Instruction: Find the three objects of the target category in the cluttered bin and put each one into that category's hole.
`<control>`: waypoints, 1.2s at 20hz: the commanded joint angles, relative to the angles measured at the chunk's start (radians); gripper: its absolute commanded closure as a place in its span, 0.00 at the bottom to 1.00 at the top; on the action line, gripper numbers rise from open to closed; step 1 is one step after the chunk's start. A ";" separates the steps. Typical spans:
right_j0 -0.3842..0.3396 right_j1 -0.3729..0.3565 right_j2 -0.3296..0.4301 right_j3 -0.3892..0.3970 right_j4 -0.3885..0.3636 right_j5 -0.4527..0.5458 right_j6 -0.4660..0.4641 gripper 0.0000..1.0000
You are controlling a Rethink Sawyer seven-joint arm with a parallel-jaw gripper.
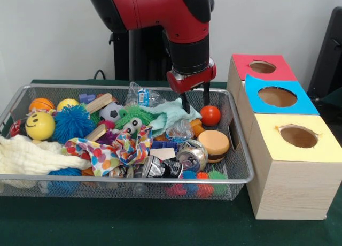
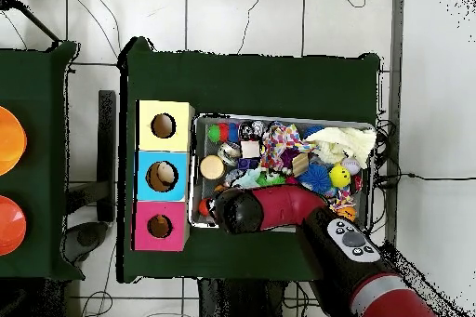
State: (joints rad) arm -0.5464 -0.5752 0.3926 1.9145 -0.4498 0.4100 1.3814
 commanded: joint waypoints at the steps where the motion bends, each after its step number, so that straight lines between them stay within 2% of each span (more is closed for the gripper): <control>1: -0.027 -0.010 0.005 -0.137 -0.054 0.004 0.007 0.00; 10: -0.023 -0.019 0.003 -0.146 -0.056 0.018 0.002 0.00; 24: -0.057 -0.020 0.023 -0.144 -0.069 0.037 -0.047 0.00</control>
State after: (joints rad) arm -0.5637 -0.5824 0.3928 1.8808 -0.4498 0.4102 1.3814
